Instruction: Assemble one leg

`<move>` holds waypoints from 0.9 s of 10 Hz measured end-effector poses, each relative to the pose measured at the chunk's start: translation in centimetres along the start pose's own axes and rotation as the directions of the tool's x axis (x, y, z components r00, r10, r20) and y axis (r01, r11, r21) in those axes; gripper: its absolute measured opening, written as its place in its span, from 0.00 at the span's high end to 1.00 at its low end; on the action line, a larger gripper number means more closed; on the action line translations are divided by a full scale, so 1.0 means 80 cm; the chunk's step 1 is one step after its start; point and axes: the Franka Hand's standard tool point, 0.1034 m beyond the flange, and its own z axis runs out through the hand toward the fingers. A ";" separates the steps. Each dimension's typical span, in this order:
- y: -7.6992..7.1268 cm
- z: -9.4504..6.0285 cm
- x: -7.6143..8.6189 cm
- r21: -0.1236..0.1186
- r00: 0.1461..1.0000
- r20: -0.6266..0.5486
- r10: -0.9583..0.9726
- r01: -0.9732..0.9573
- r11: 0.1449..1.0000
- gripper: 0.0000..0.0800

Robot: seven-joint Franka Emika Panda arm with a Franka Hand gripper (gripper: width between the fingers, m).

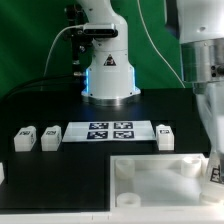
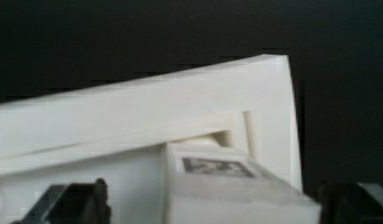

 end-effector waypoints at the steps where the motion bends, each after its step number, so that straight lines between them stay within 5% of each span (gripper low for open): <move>1: 0.002 -0.009 0.009 -0.043 0.988 0.020 -0.154 0.155 0.987 0.20; 2: 0.003 -0.015 0.010 -0.098 0.930 0.040 -0.367 0.369 0.924 0.20; 3: -0.004 -0.014 0.011 -0.073 0.892 0.033 -0.451 0.452 0.889 0.19; 5: -0.002 -0.013 0.012 -0.075 0.752 0.046 -0.657 0.659 0.749 0.19; 7: -0.004 -0.013 0.005 -0.102 0.527 0.050 -0.849 0.848 0.520 0.19; 9: -0.004 -0.010 0.004 -0.088 0.258 0.055 -0.965 0.964 0.253 0.19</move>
Offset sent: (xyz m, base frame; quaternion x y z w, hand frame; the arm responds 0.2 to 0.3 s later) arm 0.0000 0.0000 0.0000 0.0000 0.0000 -0.2667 0.9638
